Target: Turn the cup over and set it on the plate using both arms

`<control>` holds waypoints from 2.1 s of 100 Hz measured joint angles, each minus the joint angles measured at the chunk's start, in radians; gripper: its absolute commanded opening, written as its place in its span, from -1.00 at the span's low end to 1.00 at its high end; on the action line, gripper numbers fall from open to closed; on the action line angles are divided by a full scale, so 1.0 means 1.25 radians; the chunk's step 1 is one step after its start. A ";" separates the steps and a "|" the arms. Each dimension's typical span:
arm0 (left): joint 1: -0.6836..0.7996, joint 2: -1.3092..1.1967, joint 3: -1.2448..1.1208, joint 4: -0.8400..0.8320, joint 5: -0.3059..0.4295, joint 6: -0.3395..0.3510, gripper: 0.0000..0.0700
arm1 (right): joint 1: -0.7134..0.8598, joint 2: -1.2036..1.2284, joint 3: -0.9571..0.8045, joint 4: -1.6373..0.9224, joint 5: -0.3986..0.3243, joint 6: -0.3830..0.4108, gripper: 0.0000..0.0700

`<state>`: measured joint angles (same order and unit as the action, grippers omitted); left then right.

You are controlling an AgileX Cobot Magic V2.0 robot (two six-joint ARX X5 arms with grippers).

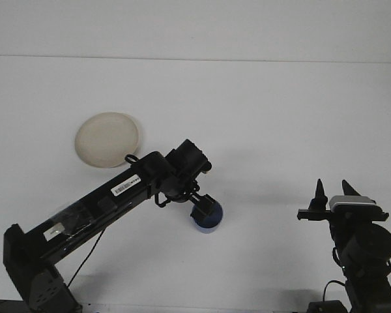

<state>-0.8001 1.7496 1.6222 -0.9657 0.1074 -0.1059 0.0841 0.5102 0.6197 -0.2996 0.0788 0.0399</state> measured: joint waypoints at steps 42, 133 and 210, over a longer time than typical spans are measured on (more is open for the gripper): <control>-0.018 0.106 0.000 0.016 0.000 0.018 0.50 | 0.000 0.000 0.000 0.000 0.000 0.000 0.08; 0.082 0.115 0.238 -0.157 -0.057 0.098 -0.98 | 0.000 0.000 0.000 0.000 0.000 0.000 0.08; 0.651 0.208 0.324 -0.128 -0.098 0.106 -0.97 | 0.000 0.000 0.000 0.000 0.000 0.000 0.08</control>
<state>0.0135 2.0094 2.0274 -1.1255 -0.0154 0.0265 0.0841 0.5102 0.6197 -0.2996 0.0788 0.0395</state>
